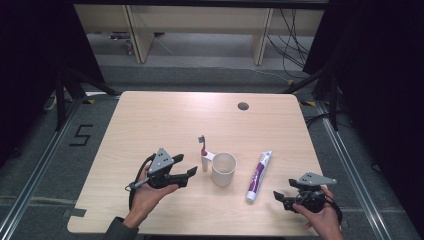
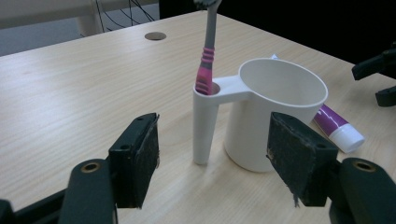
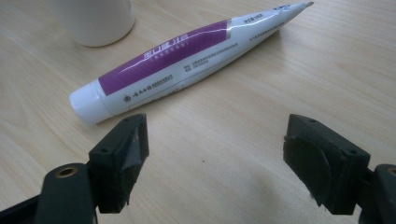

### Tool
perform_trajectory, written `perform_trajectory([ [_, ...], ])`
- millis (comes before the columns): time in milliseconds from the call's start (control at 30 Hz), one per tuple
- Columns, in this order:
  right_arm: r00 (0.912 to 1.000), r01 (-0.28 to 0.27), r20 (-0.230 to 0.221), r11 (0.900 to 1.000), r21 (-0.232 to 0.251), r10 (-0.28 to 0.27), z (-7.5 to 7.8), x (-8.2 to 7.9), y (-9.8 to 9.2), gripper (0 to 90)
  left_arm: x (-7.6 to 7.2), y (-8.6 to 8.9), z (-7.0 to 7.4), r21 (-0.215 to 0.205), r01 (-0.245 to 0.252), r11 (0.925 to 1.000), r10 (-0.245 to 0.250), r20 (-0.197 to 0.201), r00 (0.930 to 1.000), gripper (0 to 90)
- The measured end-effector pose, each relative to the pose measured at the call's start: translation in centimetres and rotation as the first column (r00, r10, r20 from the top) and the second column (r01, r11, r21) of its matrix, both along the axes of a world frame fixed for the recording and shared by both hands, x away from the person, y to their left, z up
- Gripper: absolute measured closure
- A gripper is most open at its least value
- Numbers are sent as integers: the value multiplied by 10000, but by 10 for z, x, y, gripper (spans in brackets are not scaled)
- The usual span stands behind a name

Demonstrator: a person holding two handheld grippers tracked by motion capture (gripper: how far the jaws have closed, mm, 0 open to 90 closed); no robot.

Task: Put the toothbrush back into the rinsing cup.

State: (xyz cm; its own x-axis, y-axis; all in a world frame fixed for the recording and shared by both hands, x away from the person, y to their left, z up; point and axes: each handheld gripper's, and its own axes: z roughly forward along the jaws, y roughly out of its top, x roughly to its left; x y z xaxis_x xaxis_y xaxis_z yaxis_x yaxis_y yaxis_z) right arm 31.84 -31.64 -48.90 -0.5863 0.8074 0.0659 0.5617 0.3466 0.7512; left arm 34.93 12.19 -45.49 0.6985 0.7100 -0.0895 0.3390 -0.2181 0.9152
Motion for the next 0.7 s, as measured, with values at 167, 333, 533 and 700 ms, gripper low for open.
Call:
perform_trajectory([
  [167, 10000, -31, -29, 10000, 35, 31, 0, 0, 0, 230, -7, 1, -6, 157, 54, 9999, -51, -181, 9998, 322],
  [333, 9995, 100, -300, 9997, 231, -93, -1, -1, 2, 230, -13, 4, -14, 338, 70, 9994, -55, -434, 9990, 312],
  [533, 10000, 8, -66, 10000, 73, -8, -1, 1, 0, 230, -19, 10, -21, 577, 16, 9983, 25, -702, 9975, 304],
  [700, 10000, -10, -65, 10000, 94, 11, -1, 1, -1, 230, -22, 15, -23, 557, -49, 9984, 91, -758, 9971, 301],
])
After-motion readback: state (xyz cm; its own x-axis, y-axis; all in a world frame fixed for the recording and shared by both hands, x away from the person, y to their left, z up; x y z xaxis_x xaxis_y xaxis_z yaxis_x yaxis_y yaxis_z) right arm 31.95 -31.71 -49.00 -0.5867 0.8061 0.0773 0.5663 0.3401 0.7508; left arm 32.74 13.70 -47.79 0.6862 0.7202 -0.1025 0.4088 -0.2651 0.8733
